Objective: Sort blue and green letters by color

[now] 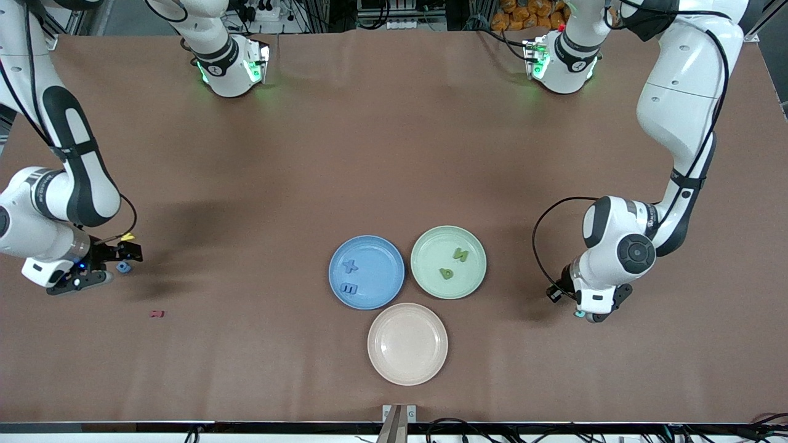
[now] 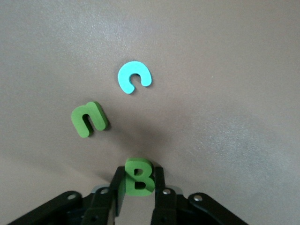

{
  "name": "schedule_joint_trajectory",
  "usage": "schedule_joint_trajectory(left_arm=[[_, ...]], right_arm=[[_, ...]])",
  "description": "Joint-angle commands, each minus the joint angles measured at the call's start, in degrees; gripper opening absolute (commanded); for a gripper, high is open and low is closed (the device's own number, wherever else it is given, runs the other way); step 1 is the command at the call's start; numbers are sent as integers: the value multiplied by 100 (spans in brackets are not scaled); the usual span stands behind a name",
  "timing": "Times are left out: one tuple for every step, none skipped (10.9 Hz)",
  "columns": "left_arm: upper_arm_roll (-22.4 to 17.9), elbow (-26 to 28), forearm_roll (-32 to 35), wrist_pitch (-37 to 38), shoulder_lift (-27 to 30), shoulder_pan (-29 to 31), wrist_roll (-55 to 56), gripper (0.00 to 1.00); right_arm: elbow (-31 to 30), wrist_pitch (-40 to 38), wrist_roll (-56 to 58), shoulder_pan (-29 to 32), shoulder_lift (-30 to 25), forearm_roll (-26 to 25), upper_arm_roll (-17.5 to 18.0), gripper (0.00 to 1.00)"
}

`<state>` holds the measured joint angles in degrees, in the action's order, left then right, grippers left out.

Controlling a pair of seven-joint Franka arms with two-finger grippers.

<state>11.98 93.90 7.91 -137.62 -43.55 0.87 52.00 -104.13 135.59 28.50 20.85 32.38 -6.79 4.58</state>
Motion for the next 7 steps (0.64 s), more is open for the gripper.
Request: schedule_joint_trajectory(left_arm=[[-12,76,202,-107,-39,-16,162,0],[-12,76,202,-81,-22,-16,153,0],[-12,50,202,-55,13,-25,153,0],[-12,-2,202,15,48,-25,144,0],[-3,-72,202,147,66,-34,144,0],[6,-99,211,217,110,-51,144,0],[6,-108,202,279,154,-78,144,0]], right_arm=[[-599,406,252,419,-223,-104,96,100],[-643,476,244,542,-180,-104,96,100],[-678,564,209,595,-153,-95,96,100],[-722,565,156,596,-144,-95,96,100],[-723,565,34,578,-136,-95,96,100],[-714,582,-133,561,-101,-95,96,100],[-714,661,-178,560,-57,-86,96,100]])
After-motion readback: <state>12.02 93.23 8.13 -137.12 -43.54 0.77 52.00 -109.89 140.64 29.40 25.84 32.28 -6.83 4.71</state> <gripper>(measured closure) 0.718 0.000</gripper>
